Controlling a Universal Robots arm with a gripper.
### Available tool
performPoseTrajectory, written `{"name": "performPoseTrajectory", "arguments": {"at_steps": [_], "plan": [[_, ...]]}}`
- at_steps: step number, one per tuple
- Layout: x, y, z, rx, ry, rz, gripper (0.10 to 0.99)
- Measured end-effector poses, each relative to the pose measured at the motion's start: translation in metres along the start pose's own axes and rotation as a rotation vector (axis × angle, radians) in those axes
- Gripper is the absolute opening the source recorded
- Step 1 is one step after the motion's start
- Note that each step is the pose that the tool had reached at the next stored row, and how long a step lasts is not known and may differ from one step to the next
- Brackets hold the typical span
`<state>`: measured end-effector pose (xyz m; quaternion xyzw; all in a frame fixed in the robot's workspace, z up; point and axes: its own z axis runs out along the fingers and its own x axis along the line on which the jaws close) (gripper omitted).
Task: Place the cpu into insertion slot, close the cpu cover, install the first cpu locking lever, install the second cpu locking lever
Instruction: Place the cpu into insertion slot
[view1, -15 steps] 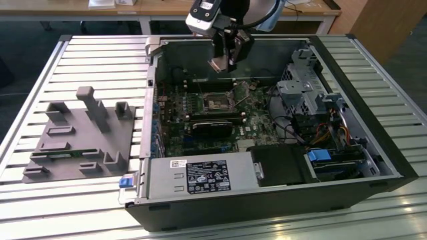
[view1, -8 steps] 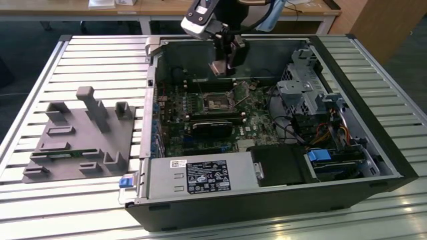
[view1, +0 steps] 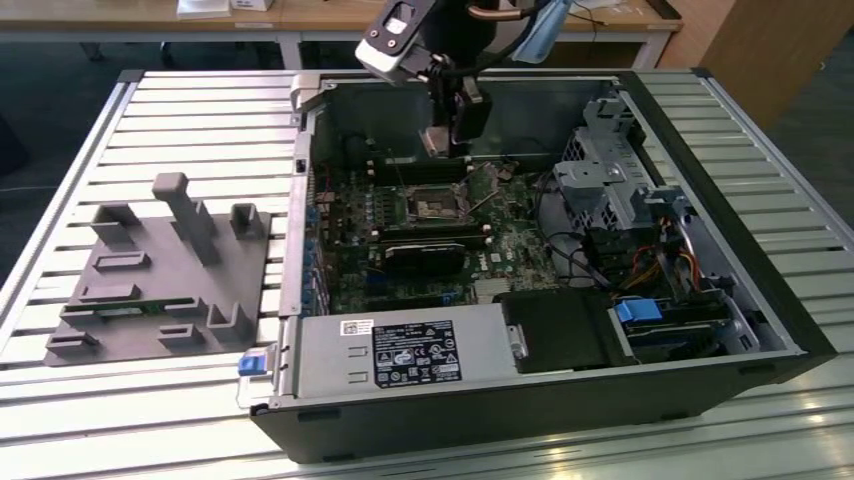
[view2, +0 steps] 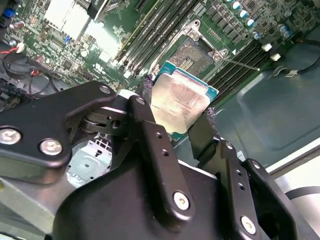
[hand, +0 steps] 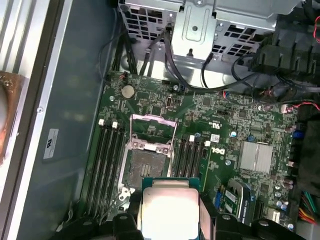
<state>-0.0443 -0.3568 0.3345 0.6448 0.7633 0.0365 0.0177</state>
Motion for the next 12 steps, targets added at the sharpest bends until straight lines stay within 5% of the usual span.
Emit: {"name": "performPoseTrajectory", "arguments": {"at_steps": [12], "plan": [[-0.0001, -0.0006, 0.0081, 0.000, -0.0009, 0.007, 0.537]]}}
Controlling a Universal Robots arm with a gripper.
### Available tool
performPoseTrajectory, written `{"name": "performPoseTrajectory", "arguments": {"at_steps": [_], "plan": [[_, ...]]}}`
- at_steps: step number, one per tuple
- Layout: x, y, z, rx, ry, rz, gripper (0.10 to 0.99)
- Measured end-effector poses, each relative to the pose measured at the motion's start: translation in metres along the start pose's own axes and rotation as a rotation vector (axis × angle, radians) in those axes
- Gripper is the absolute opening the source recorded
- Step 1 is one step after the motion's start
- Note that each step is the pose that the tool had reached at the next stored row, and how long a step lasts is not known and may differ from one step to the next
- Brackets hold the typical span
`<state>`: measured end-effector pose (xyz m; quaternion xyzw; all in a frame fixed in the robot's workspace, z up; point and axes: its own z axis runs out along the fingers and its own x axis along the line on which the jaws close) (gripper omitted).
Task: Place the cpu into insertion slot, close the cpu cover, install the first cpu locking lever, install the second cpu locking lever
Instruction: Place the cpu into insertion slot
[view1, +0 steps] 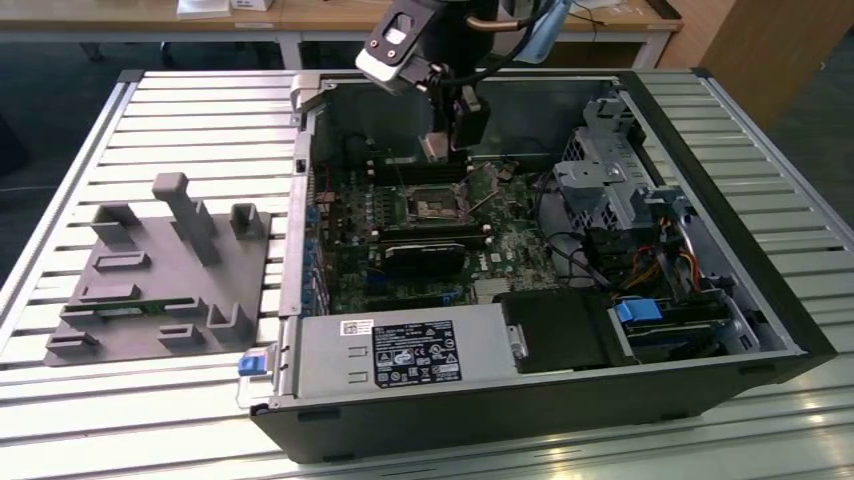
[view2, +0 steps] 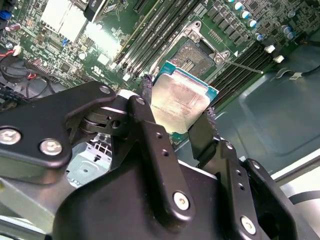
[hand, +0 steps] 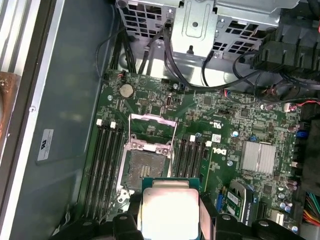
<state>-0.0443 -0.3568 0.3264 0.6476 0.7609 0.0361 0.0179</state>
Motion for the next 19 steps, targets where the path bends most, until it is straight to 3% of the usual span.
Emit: {"name": "performPoseTrajectory", "arguments": {"at_steps": [19], "plan": [[0.0019, -0.0001, 0.0063, -0.002, -0.0144, 0.150, 0.537]]}}
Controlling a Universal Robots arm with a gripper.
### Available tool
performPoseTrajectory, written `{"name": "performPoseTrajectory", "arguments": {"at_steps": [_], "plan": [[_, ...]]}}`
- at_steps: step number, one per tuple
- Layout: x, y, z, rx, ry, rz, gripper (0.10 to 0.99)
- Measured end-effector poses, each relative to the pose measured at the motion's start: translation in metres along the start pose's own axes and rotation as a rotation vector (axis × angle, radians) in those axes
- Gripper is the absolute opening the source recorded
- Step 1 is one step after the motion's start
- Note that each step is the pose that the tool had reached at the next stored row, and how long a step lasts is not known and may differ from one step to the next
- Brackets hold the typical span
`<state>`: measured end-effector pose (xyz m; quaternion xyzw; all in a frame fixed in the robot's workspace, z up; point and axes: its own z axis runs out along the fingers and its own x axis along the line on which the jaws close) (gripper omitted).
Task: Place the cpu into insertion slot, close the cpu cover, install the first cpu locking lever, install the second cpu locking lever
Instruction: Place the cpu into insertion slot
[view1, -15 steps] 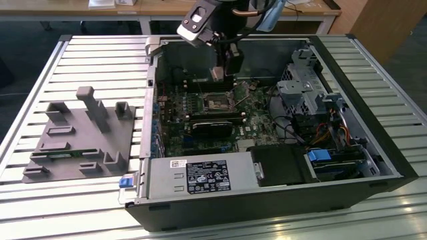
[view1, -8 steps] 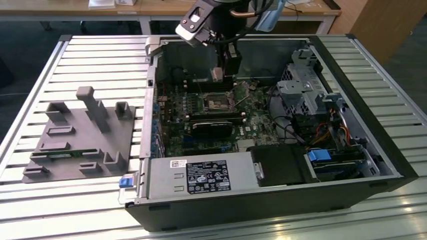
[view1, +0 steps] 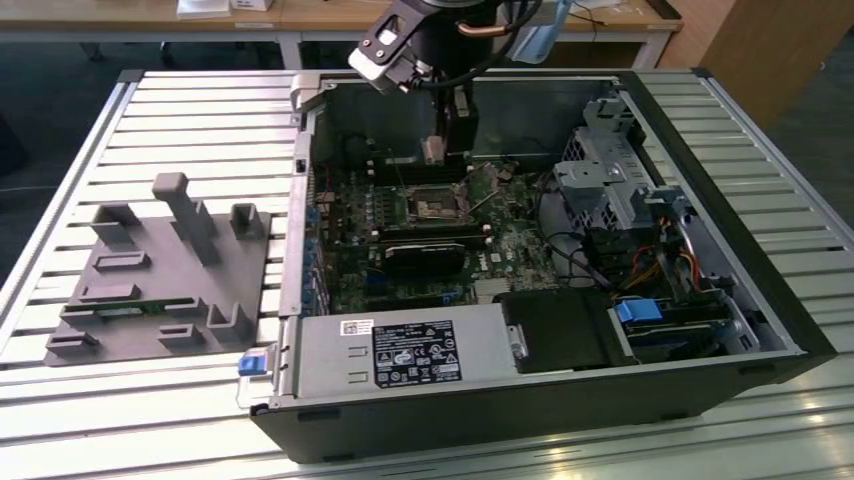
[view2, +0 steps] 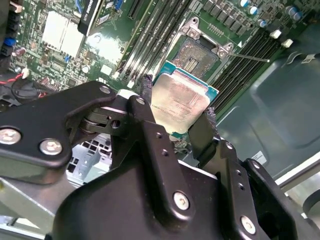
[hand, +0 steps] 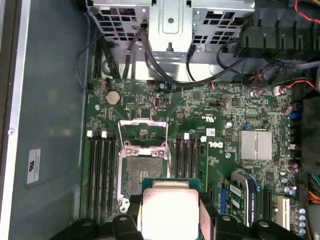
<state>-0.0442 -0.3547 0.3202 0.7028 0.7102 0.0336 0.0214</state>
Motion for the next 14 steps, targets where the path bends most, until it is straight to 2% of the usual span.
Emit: {"name": "performPoseTrajectory", "arguments": {"at_steps": [9, 14], "plan": [[0.0009, -0.0003, 0.0040, -0.001, -0.0042, 0.049, 0.537], [0.0031, -0.0007, 0.0101, -0.001, -0.0048, 0.057, 0.537]]}}
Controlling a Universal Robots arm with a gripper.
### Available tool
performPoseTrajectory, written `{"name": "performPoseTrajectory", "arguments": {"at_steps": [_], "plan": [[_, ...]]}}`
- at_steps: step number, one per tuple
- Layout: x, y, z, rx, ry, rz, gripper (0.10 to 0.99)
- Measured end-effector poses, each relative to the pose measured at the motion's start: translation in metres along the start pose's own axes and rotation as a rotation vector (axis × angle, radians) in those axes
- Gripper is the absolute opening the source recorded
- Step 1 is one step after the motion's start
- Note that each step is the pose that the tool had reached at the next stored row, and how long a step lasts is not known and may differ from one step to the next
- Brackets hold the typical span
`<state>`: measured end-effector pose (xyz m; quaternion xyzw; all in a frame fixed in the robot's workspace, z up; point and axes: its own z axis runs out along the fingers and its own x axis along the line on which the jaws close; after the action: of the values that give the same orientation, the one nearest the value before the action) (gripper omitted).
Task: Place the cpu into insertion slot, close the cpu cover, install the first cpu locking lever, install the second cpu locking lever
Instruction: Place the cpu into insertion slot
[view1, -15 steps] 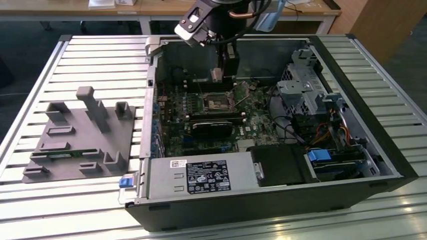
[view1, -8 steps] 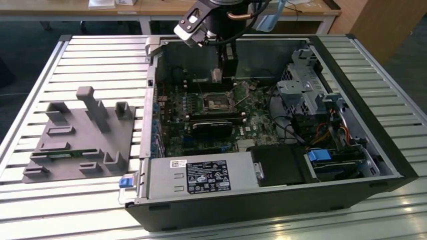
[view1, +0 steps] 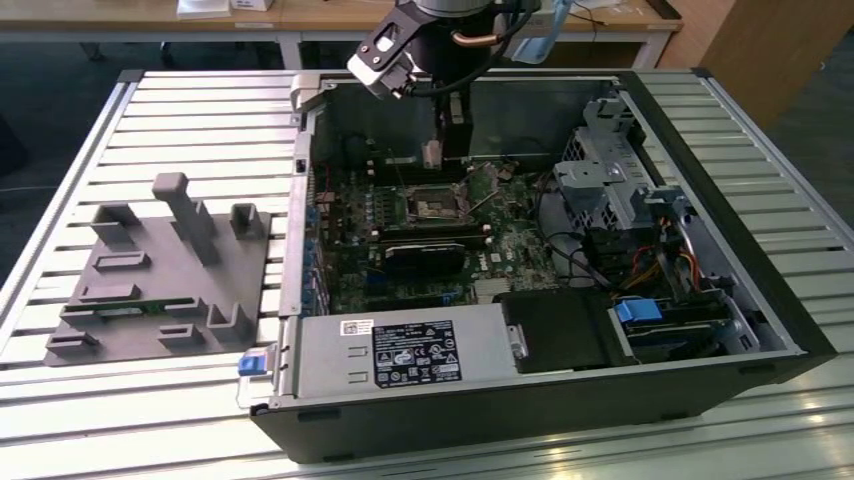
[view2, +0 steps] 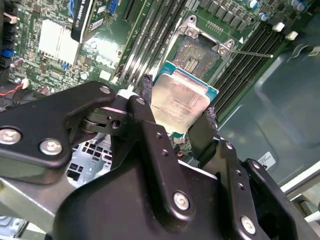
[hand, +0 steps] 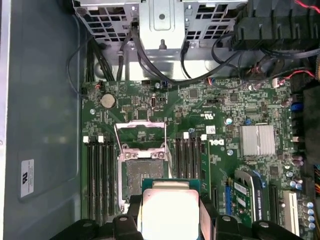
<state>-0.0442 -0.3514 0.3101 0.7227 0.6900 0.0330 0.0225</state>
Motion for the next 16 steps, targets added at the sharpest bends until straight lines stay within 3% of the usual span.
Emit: {"name": "performPoseTrajectory", "arguments": {"at_steps": [7, 16], "plan": [[0.0008, -0.0010, 0.0116, 0.001, 0.0049, -0.065, 0.537], [0.0092, -0.0027, 0.0281, 0.001, 0.0043, -0.070, 0.537]]}}
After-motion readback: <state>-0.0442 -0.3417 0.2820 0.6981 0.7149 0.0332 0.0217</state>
